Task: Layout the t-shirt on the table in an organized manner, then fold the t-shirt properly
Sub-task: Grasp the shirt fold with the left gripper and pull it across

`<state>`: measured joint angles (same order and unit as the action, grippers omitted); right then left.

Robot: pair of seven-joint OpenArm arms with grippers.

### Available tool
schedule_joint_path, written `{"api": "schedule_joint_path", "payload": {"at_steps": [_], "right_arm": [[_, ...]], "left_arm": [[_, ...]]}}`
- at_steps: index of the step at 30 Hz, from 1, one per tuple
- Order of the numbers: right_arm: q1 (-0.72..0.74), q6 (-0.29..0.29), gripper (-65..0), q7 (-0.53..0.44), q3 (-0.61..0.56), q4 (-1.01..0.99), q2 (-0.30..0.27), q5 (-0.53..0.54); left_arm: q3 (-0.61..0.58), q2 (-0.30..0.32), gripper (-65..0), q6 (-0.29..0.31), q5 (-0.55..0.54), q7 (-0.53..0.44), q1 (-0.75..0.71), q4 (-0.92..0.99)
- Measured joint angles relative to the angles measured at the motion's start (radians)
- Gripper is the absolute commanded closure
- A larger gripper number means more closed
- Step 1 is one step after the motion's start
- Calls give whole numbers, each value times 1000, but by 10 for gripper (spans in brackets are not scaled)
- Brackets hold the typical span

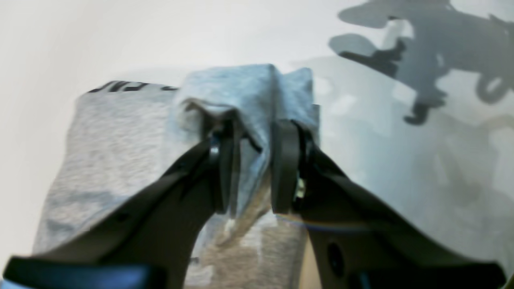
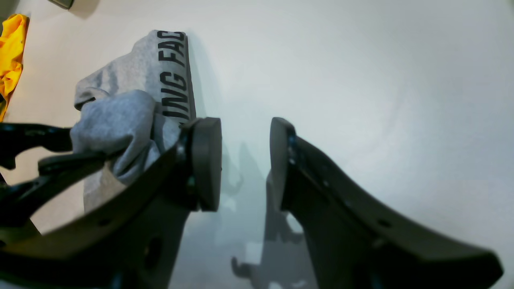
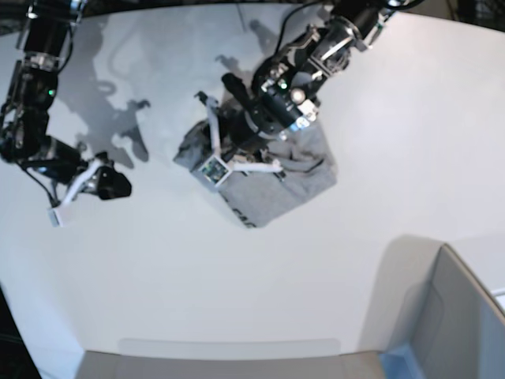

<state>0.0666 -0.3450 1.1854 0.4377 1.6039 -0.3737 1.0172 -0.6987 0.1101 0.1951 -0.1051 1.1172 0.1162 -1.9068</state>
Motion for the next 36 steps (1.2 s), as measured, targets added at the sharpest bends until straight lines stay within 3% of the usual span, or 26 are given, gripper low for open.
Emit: {"api": "schedule_joint_path", "payload": {"at_steps": [9,14,19,23,36], "right_arm": [[0,0,-193,-4,-1,0,0,-1],[0,0,-193,-4,-1,0,0,-2],[0,0,-193,-4,-1,-2,0,-2],[0,0,-193,-6,-1,-5,0,-3],[14,0,-193,-8,-1,-75,1,-10]], "left_arm": [[27,4,-164,-8,3,3,24,70],[30,3,0,-4,0,3,20,29],[32,4,0,-5,4,66,19,18],[34,4,0,-5,6,56,-27,-68],[38,93,0,-5,7,60,-157,-107]]}}
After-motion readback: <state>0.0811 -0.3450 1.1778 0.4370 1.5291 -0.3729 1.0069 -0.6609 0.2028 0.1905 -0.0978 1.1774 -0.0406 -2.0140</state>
